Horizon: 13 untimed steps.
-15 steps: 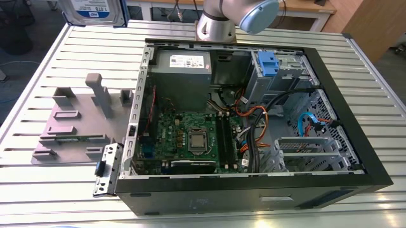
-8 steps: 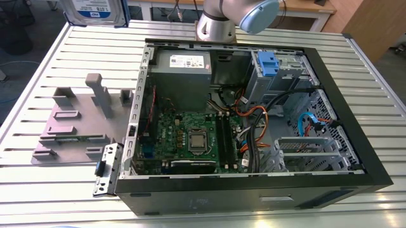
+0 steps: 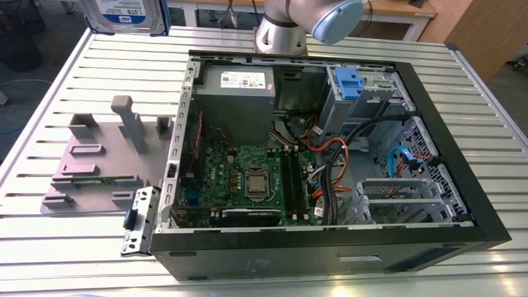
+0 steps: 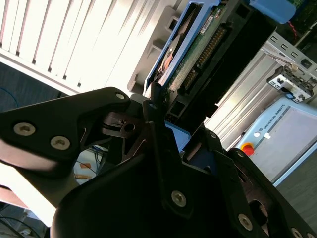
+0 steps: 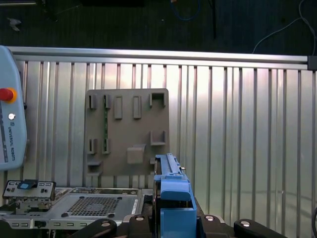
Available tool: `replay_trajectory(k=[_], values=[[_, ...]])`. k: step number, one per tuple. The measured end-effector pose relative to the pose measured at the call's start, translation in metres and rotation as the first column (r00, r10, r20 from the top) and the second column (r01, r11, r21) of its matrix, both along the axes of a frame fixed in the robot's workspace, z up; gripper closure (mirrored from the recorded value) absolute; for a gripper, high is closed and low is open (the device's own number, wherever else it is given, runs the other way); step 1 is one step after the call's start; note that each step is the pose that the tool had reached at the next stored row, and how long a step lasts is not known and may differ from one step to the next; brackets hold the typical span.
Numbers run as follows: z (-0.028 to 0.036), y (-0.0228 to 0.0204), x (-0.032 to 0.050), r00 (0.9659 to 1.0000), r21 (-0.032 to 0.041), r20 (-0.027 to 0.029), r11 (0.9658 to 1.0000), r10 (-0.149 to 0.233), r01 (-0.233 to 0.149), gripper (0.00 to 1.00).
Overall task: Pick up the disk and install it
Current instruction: 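Pick up the disk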
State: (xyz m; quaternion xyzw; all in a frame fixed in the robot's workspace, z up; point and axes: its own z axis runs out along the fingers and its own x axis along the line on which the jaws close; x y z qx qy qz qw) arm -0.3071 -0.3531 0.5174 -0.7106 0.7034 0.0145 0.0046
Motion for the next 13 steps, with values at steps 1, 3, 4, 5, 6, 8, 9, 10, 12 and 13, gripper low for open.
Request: replay_trajectory(k=[1, 3, 4, 5, 6, 8, 9, 10, 12, 13], values=[[0.0000, 0.0000, 0.0003, 1.0000, 0.0000, 0.0001, 1.0000, 0.000, 0.000, 0.64], [0.0000, 0.0000, 0.0008, 1.0000, 0.0000, 0.0001, 1.0000, 0.000, 0.000, 0.64], [0.0000, 0.0000, 0.0010, 1.0000, 0.0000, 0.0000, 1.0000, 0.000, 0.000, 0.64], [0.0000, 0.0000, 0.0013, 1.0000, 0.0000, 0.0000, 1.0000, 0.000, 0.000, 0.64], [-0.0001, 0.0000, 0.0016, 1.0000, 0.0000, 0.0001, 1.0000, 0.000, 0.000, 0.64], [0.0000, 0.0000, 0.0023, 1.0000, 0.0000, 0.0000, 1.0000, 0.000, 0.000, 0.64], [-0.0001, 0.0000, 0.0025, 1.0000, 0.0000, 0.0001, 1.0000, 0.000, 0.000, 0.64], [-0.0001, 0.0000, 0.0028, 1.0000, 0.0000, 0.0001, 1.0000, 0.000, 0.000, 0.64], [0.0000, 0.0000, 0.0033, 1.0000, 0.0000, 0.0000, 1.0000, 0.000, 0.000, 0.64], [0.0000, 0.0000, 0.0036, 1.0000, 0.0000, 0.0000, 1.0000, 0.000, 0.000, 0.64]])
